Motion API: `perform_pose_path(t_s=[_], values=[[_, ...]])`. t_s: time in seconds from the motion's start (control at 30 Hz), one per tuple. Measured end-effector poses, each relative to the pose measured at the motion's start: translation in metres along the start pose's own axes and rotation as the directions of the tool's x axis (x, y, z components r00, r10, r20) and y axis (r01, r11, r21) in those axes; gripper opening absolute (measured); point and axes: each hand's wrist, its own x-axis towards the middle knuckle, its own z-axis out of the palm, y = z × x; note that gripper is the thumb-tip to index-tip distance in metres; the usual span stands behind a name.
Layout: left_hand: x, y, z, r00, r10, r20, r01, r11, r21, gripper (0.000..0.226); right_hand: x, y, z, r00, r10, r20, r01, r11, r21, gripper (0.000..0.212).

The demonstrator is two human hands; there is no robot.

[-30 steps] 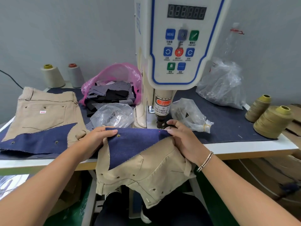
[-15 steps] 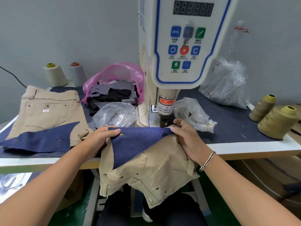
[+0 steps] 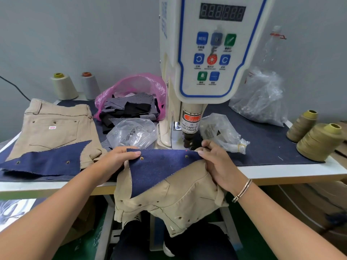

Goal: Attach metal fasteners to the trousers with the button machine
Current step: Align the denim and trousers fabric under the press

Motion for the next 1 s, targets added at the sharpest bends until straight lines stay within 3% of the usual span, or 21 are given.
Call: perform_pose_path(t_s=[0.07,0.13,0.2,0.27,0.3,0.33,0.43,0.53,0.67,0.77,0.9,1.0], values=[[-0.001,0.004,0.003,0.998,0.057,-0.017,-0.055,0.992,0.11,0.024,-0.006,0.0,0.0,1.0,-0.009,0.03,0.008,1.0,0.021,0.022],[0.0,0.011,0.009,0.982,0.18,-0.047,-0.151,0.917,0.369,0.015,-0.013,0.0,0.0,0.999,-0.004,0.054,0.002,0.999,0.046,0.023],[-0.001,0.021,0.023,0.926,0.375,-0.049,-0.256,0.717,0.649,0.036,-0.017,-0.001,0.002,0.997,0.0,0.074,-0.003,0.999,0.052,0.024],[-0.006,0.036,0.043,0.846,0.531,0.054,-0.379,0.528,0.76,0.041,-0.019,-0.001,0.006,0.996,-0.013,0.085,0.011,1.0,0.018,0.025],[-0.008,0.042,0.055,0.821,0.56,0.109,-0.429,0.481,0.765,0.041,-0.02,-0.001,0.009,0.996,-0.021,0.087,0.024,0.999,-0.035,0.024],[-0.01,0.048,0.065,0.822,0.55,0.146,-0.461,0.493,0.738,0.039,-0.021,-0.002,0.011,0.996,-0.025,0.09,0.035,0.993,-0.108,0.021],[-0.011,0.061,0.087,0.885,0.424,0.194,-0.447,0.657,0.607,0.03,-0.024,-0.002,0.018,0.993,-0.026,0.113,0.06,0.948,-0.314,0.017],[-0.009,0.069,0.092,0.934,0.32,0.158,-0.347,0.715,0.607,0.015,-0.025,-0.004,0.023,0.991,-0.047,0.122,0.083,0.945,-0.316,0.019],[-0.011,0.071,0.091,0.969,0.181,0.171,-0.247,0.779,0.576,0.017,-0.029,-0.008,0.028,0.989,-0.075,0.125,0.113,0.935,-0.337,0.021],[-0.018,0.071,0.085,0.964,0.201,0.171,-0.249,0.91,0.332,0.021,-0.035,-0.019,0.026,0.981,-0.15,0.124,0.189,0.892,-0.411,0.015],[-0.025,0.071,0.066,0.964,0.261,0.048,-0.265,0.94,0.216,0.021,-0.06,-0.02,0.006,0.94,-0.335,-0.057,0.256,0.81,-0.528,0.004],[-0.024,0.071,0.053,0.961,0.276,0.015,-0.272,0.938,0.215,0.02,-0.088,0.006,-0.009,0.928,-0.352,-0.121,0.185,0.718,-0.671,0.04]])
